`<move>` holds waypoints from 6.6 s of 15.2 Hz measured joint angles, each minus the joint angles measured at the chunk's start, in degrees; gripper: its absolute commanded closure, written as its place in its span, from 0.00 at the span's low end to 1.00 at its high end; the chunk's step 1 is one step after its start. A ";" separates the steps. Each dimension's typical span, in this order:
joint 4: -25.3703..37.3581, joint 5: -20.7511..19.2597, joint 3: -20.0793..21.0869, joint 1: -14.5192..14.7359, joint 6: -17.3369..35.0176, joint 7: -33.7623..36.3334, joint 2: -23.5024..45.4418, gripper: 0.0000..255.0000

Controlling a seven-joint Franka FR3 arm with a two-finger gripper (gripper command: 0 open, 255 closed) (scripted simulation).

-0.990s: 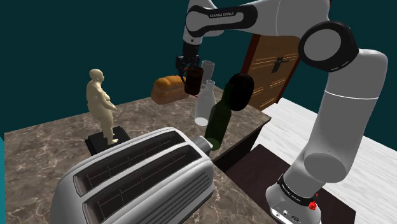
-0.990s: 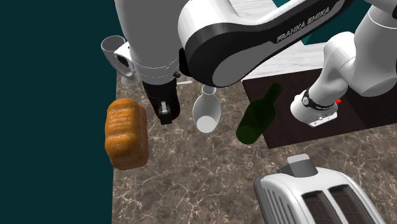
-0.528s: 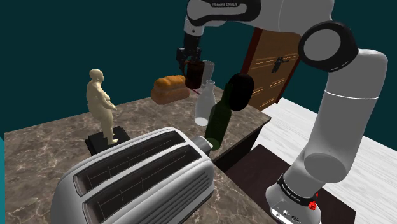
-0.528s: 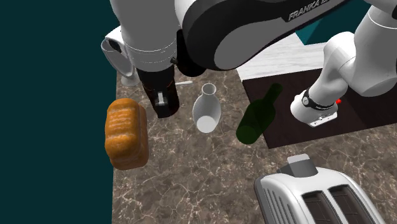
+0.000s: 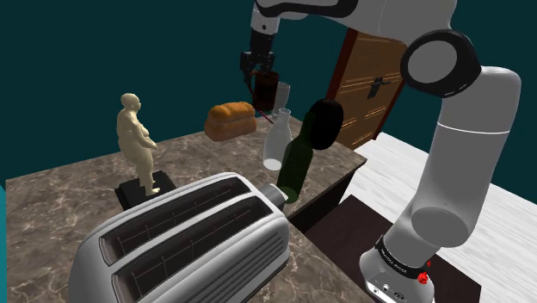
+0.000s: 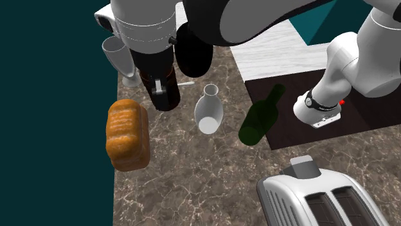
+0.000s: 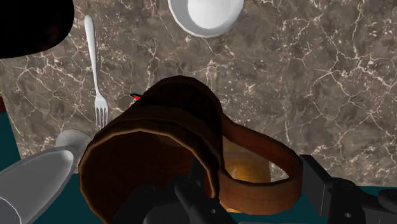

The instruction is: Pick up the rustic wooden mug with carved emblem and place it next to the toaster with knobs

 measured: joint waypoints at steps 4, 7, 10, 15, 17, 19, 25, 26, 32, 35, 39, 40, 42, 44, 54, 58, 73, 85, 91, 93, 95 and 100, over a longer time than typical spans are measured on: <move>4.67 -0.07 0.03 0.13 -3.67 0.07 0.98 1.00; 8.28 -0.12 0.04 0.20 -6.34 0.07 1.93 1.00; 13.19 -0.21 0.04 0.29 -9.59 0.04 3.58 1.00; 22.37 -0.38 0.00 0.46 -15.46 -0.06 6.89 1.00; 22.15 -0.39 0.10 0.72 -16.25 0.30 5.96 1.00; 14.98 -0.30 0.40 1.20 -13.97 1.24 1.06 1.00; -5.48 0.21 2.04 3.38 -8.62 5.37 -14.09 1.00; -8.08 0.32 2.42 3.79 -8.20 6.20 -16.25 1.00; -19.87 1.37 4.75 5.94 -7.06 10.64 -26.92 1.00; -24.80 2.22 6.31 7.15 -6.99 13.27 -31.80 1.00; -31.20 3.70 8.43 8.78 -7.01 16.66 -38.36 1.00; -32.58 4.16 8.99 9.22 -7.25 17.55 -40.02 1.00; -34.80 5.07 10.11 10.08 -7.87 19.29 -42.95 1.00; -36.52 5.99 11.15 10.89 -8.76 20.88 -45.68 1.00; -41.96 11.97 18.85 15.42 -12.13 31.49 -55.57 1.00; -42.24 14.85 22.20 17.29 -14.37 36.22 -58.81 1.00; -47.35 20.66 29.25 20.21 -12.24 43.60 -63.50 1.00; -57.90 23.25 31.55 21.76 -4.51 42.99 -66.47 1.00; -62.75 24.77 33.26 22.34 -0.13 42.73 -67.02 1.00; -64.01 25.25 33.82 22.55 1.04 42.75 -67.15 1.00; -65.65 25.86 34.48 22.81 2.53 42.70 -67.31 1.00; -68.98 27.18 36.00 23.25 5.93 42.53 -67.30 1.00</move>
